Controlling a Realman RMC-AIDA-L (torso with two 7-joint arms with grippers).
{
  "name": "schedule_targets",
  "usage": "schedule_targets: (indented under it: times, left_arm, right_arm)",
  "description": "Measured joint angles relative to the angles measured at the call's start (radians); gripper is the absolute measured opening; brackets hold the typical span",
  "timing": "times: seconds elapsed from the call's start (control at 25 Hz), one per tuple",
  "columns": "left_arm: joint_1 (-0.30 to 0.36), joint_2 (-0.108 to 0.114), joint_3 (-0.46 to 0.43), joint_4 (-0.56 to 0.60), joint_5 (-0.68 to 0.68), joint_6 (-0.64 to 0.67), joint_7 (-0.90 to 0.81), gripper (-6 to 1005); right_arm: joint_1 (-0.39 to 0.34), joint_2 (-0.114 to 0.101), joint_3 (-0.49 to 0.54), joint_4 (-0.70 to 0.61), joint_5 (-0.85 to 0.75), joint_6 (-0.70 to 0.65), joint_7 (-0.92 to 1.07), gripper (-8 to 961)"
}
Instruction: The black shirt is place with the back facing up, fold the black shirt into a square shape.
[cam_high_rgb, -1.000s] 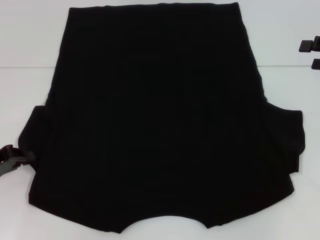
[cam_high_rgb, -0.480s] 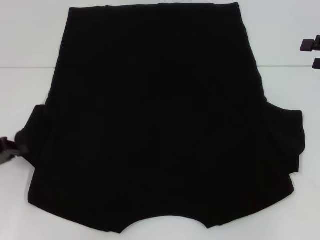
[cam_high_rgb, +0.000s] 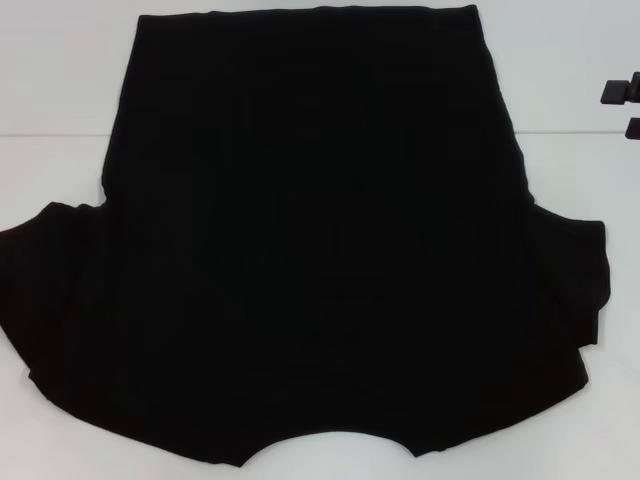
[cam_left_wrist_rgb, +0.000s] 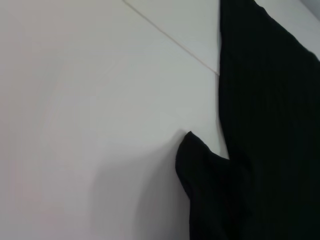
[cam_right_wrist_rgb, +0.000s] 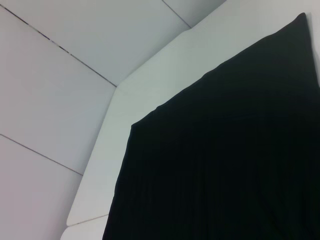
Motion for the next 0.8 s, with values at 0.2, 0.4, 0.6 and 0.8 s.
schedule_targets:
  times: [0.2,0.4,0.6,0.8]
  left_arm:
    - [-0.037,0.01,0.014,0.054,0.056,0.026,-0.001,2]
    - [-0.058,0.023,0.086,0.096,0.074,0.044,-0.004,2]
    - [-0.074,0.008,0.143,0.147,0.071,0.081,-0.015,2]
    - [-0.106,-0.037,0.226,0.22,0.06,0.145,0.013,3]
  right_arm:
    - [0.001,-0.001,0.0,0.0,-0.001,0.0,0.0,884]
    - [0.002,-0.002,0.0,0.0,-0.001,0.001,-0.001,883]
    - [0.002,-0.002,0.0,0.0,-0.001,0.001,-0.001,882]
    - [0.002,0.001,0.0,0.0,-0.001,0.001,-0.001,883]
